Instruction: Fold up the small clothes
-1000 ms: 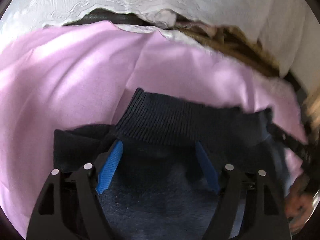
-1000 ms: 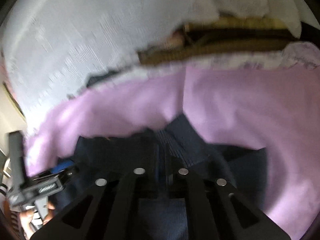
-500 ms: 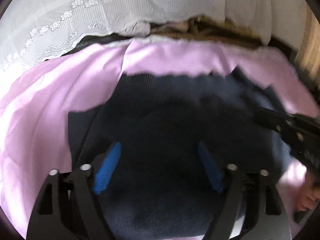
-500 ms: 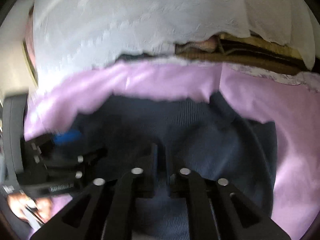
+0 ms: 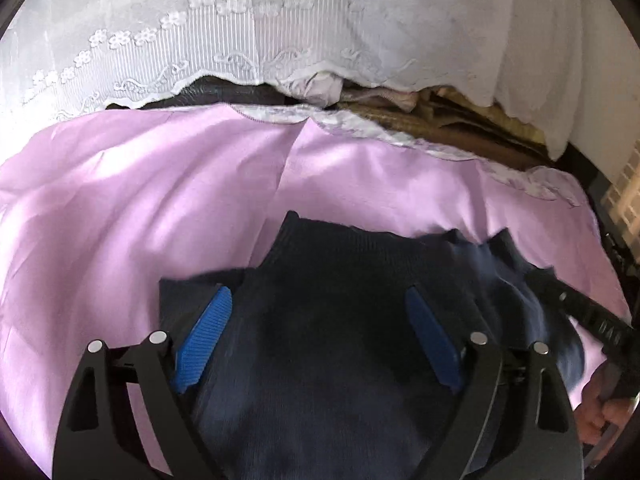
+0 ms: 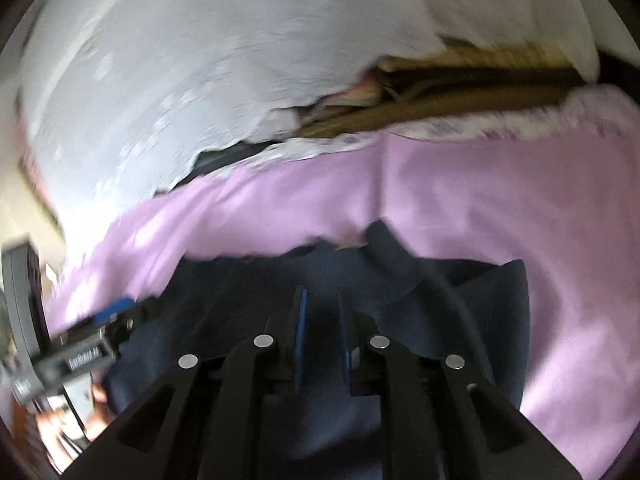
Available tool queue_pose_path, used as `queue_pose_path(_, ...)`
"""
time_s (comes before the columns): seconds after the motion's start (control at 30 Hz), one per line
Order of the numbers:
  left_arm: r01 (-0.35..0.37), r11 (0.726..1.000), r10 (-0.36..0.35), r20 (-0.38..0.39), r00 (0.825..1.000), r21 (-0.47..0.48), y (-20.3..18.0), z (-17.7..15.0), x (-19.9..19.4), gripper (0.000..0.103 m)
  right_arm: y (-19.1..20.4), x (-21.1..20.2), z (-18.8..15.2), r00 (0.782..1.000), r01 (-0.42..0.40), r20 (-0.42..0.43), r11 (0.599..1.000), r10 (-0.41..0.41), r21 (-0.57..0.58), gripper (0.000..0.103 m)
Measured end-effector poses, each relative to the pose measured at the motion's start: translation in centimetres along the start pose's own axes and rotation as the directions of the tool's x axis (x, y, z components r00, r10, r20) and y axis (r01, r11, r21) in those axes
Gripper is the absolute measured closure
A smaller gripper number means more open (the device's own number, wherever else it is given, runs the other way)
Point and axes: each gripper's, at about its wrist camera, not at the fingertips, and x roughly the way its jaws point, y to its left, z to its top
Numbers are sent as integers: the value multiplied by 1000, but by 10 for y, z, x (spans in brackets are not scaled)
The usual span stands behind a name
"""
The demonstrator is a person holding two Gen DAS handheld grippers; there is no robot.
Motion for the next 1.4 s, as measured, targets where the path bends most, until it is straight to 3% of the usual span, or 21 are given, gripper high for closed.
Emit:
queue_pose_path(0.07, -73, 997, 73, -86, 994, 3, 1, -4, 33, 16, -22, 19, 2, 998, 48, -52, 998, -46, 46, 75)
queue_pose_path(0.1, -90, 996, 90, -112, 990, 9, 3, -9, 45, 13, -33, 28, -2, 997, 32, -69, 997, -27, 72, 79)
queue_pose_path(0.17, -82, 997, 83, -97, 992, 8, 4, -10, 41, 14, -44, 29, -6, 998, 0, -56, 994, 6, 110, 91)
queue_pose_path(0.23, -97, 995, 98, -69, 993, 8, 5, -14, 34, 14, -46, 16, -6, 1000, -12, -17, 989, 15, 150, 89)
queue_pose_path(0.3, -63, 998, 62, -39, 997, -12, 10, -19, 21, 14, -45, -4, -13, 999, -11, 44, 987, 4, 159, 86)
queue_pose_path(0.47, -18, 999, 18, -5, 1000, -35, 19, -36, -9, 14, -46, -37, -28, 997, 9, 80, 991, -20, 133, 85)
queue_pose_path(0.57, -62, 998, 63, -70, 996, 17, 14, -50, -2, 13, -47, -28, -48, 998, 70, -11, 995, -70, 68, 83)
queue_pose_path(0.63, -84, 996, 86, -65, 994, 40, 12, -53, -4, 12, -45, -29, -53, 997, 75, 5, 996, -75, 40, 83)
queue_pose_path(0.73, -131, 991, 131, -39, 991, 17, 14, -60, -16, 10, -50, -53, -58, 992, 91, 74, 991, -99, 101, 82)
queue_pose_path(0.87, -139, 990, 139, -16, 990, 26, 7, -78, -37, 10, -48, -71, -71, 988, 121, 88, 990, -128, 79, 56)
queue_pose_path(1.17, -176, 982, 173, 58, 983, 62, -11, -103, -74, 10, -56, -93, -104, 987, 135, 64, 983, -144, 127, 54)
queue_pose_path(1.4, -219, 969, 209, 94, 973, 112, -22, -109, -82, 8, -38, -101, -114, 983, 165, 76, 986, -167, 35, 45)
